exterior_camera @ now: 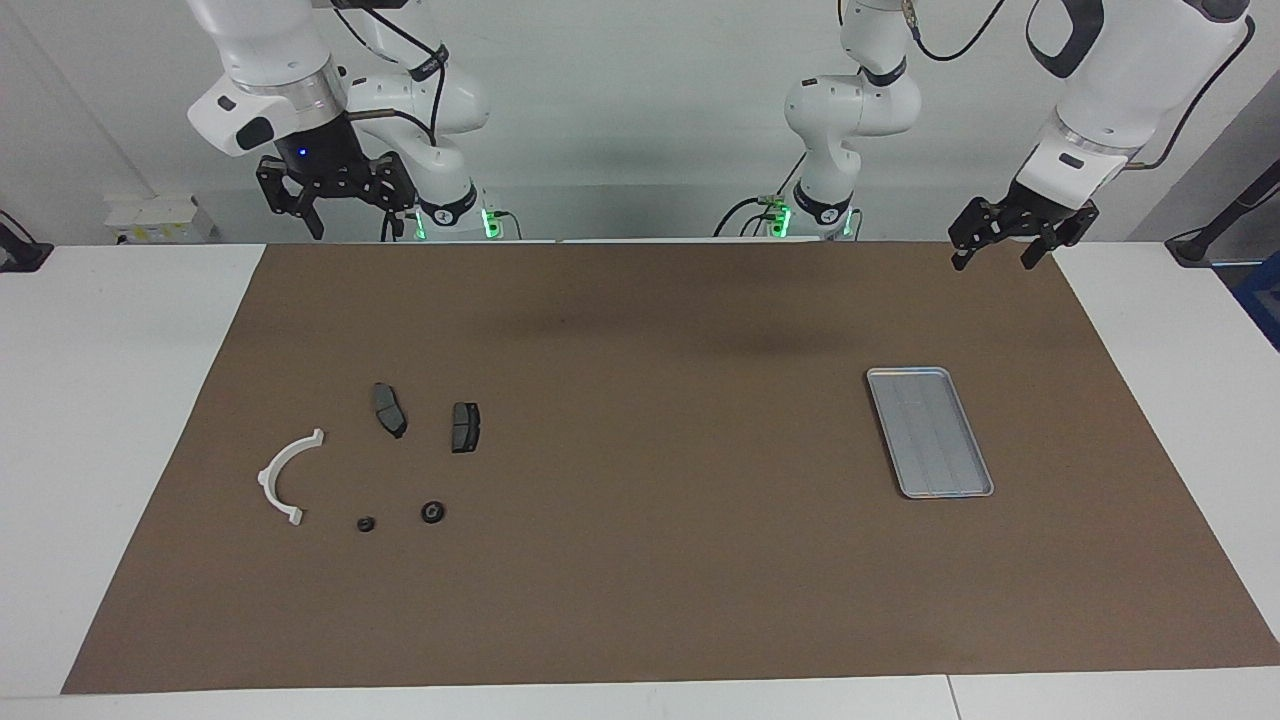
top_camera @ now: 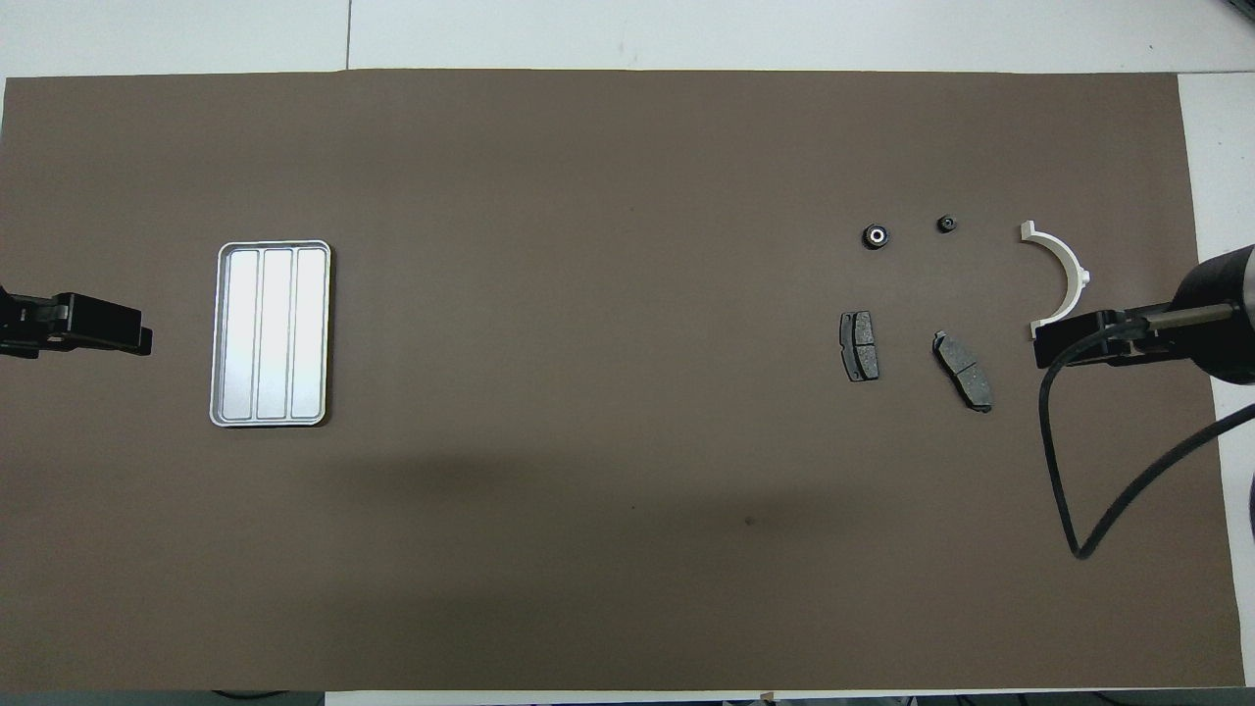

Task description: Pick bearing gear from pile to tray

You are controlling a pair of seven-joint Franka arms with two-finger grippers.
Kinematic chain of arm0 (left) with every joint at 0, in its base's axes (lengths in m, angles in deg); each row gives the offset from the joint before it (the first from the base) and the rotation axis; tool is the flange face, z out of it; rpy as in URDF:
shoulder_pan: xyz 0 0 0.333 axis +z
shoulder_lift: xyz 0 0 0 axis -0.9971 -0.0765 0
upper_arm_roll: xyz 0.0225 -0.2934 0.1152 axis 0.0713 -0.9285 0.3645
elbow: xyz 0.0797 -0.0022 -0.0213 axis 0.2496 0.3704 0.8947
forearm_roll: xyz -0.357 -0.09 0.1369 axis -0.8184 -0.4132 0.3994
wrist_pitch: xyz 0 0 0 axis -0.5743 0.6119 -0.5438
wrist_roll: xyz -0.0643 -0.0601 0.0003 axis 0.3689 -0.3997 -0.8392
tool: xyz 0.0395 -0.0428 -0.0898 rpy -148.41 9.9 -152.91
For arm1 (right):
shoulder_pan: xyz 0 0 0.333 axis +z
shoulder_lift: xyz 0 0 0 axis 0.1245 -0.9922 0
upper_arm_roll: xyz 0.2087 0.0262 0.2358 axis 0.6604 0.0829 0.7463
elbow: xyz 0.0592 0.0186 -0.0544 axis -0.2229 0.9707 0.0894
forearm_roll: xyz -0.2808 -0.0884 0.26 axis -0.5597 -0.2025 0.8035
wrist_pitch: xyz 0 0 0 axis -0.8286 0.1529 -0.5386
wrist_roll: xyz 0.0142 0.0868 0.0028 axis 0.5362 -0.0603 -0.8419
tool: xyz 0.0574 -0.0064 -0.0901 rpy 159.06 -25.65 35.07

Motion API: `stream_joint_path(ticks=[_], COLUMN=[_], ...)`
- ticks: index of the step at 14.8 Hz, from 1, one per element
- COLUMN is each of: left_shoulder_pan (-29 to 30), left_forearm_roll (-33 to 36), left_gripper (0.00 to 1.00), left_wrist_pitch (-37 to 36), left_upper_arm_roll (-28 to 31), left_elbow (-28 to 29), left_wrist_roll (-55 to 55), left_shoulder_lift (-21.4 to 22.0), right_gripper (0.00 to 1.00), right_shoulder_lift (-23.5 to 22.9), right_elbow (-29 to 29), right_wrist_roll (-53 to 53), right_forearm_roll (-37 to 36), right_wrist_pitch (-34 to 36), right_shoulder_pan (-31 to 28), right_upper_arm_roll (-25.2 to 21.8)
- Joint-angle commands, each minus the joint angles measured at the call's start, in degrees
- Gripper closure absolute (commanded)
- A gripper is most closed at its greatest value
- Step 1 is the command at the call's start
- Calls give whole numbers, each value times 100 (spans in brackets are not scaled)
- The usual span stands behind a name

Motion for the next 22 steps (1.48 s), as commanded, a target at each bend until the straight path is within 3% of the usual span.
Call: stream_joint_path(ticks=[1,16,22], left_shoulder_pan=[-51,-51,-51], left_forearm_roll=[80,80,80], left_gripper=[0,0,0], left_wrist_pitch=[41,50,41], left_upper_arm_roll=[30,30,30], left_elbow=[205,214,205], left_wrist_roll=[11,11,11], left_shoulder_lift=[182,182,182], right_gripper=[0,0,0], right_shoulder_lift=[64,3,-1331], right_elbow=[15,392,446], right_wrist_roll=[11,-182,265], right_forearm_roll=[151,54,-59], right_wrist_pitch=[-3,-669,-1846], right_shoulder_pan=[-34,-51,-8], right_upper_arm_roll=[-10,-28,-28])
